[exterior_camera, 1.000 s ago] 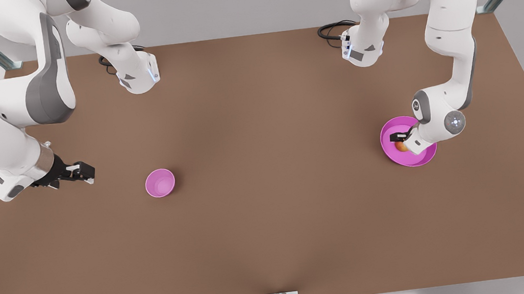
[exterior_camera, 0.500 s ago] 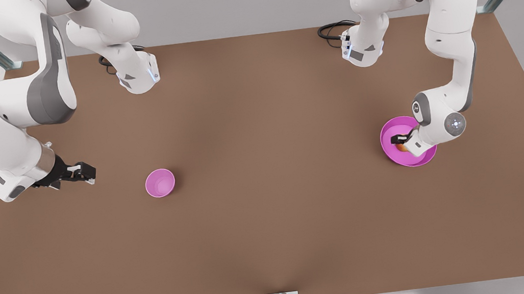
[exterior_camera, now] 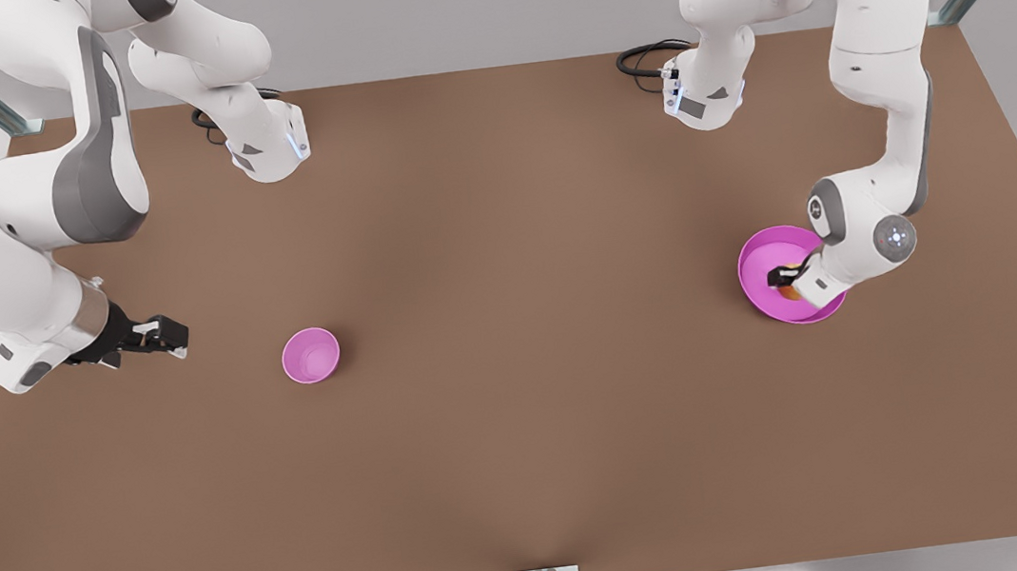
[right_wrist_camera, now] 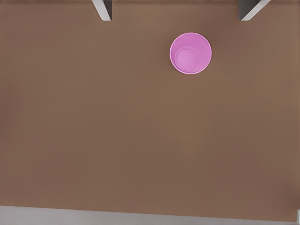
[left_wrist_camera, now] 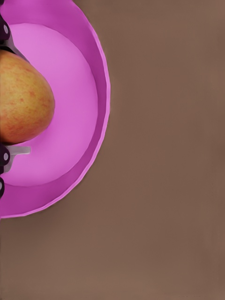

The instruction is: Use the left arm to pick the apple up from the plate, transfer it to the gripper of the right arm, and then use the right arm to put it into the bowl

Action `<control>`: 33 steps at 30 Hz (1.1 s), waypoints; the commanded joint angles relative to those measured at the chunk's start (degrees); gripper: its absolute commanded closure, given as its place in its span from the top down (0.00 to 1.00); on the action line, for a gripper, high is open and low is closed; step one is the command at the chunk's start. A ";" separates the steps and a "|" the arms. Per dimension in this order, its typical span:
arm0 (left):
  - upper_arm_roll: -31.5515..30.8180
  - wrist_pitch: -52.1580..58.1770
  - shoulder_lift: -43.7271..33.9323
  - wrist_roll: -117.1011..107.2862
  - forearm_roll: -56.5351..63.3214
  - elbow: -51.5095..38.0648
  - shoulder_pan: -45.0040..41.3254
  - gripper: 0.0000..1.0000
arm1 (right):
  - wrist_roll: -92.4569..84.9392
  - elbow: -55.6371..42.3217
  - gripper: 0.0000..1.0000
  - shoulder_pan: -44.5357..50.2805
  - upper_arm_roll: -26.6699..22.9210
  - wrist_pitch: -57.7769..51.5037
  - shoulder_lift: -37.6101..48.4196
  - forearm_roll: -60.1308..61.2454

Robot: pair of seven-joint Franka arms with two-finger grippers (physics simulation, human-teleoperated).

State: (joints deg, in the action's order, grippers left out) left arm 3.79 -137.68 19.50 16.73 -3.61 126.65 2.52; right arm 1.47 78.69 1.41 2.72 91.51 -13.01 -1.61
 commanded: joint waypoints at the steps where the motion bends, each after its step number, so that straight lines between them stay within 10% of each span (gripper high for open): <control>1: -0.01 8.11 -2.18 0.50 -0.08 -4.21 0.03 0.80 | -0.07 -0.03 1.00 0.00 0.01 0.08 0.00 0.03; 8: -7.13 11.82 -4.38 -0.12 -9.56 -14.15 -2.69 0.78 | 0.73 -0.03 1.00 0.79 0.44 0.60 0.00 0.99; 25: -15.12 8.13 8.80 67.02 -73.64 -26.63 -20.10 0.76 | -6.04 10.96 1.00 -2.20 7.29 21.60 -6.06 54.70; 33: -19.69 8.04 13.81 92.16 -77.51 -26.81 -20.98 0.70 | -53.94 17.37 1.00 -2.90 8.44 16.95 -19.60 91.79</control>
State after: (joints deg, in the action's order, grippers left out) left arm -15.81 -129.80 33.05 61.78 -79.37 99.91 -18.44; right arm -14.57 95.97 -1.48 11.08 108.68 -32.15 82.05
